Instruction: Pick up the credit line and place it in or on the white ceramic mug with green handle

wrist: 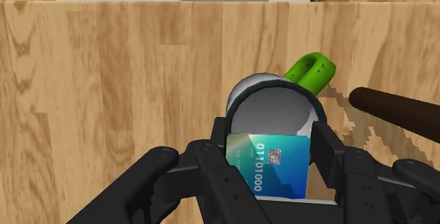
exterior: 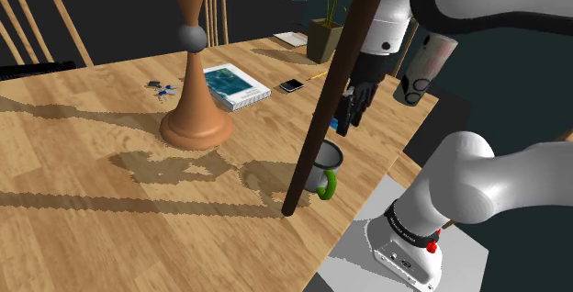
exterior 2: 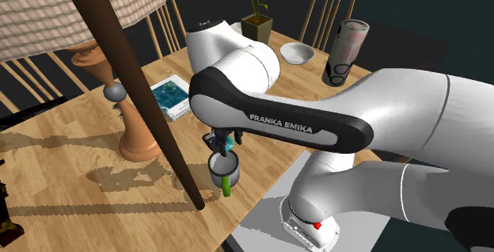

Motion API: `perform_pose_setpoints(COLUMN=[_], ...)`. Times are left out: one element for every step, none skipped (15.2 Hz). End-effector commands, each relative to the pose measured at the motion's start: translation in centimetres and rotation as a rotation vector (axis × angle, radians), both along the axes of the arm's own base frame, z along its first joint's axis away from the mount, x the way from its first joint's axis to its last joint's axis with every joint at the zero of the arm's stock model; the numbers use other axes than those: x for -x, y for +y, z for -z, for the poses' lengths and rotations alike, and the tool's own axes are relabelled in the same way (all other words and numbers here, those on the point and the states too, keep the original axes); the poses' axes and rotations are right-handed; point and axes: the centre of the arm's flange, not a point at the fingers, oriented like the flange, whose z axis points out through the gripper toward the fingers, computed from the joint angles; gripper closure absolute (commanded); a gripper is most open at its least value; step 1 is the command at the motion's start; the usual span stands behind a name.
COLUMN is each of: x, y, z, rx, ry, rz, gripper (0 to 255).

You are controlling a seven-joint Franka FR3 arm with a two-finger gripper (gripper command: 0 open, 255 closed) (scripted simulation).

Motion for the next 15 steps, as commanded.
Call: perform_pose_setpoints(x=[2.1, 3.2, 3.8, 3.8, 3.8, 3.8, 3.8, 3.8, 3.8, 3.8, 3.8, 3.8, 3.8, 3.8, 3.8], y=[1.6, 2.4, 3.0, 3.0, 3.0, 3.0, 3.0, 3.0, 3.0, 3.0, 3.0, 3.0, 3.0, 3.0, 3.0], z=[-0.2, -0.3, -0.3, 0.2, 0.7, 1.2, 1.8, 2.3, 2.8, 3.3, 3.9, 4.4, 4.9, 5.5, 6.0], rx=[0.000, 0.000, 0.000, 0.000, 0.000, 0.000, 0.000, 0.000, 0.000, 0.000, 0.000, 0.000, 0.000, 0.000, 0.000], ry=[0.001, 0.001, 0.001, 0.001, 0.001, 0.001, 0.001, 0.001, 0.001, 0.001, 0.001, 0.001, 0.001, 0.001, 0.001], rz=[0.001, 0.001, 0.001, 0.001, 0.001, 0.001, 0.001, 0.001, 0.001, 0.001, 0.001, 0.001, 0.001, 0.001, 0.001], gripper=[255, 255, 255, 255, 255, 255, 255, 255, 255, 255, 255, 255, 255, 255, 255])
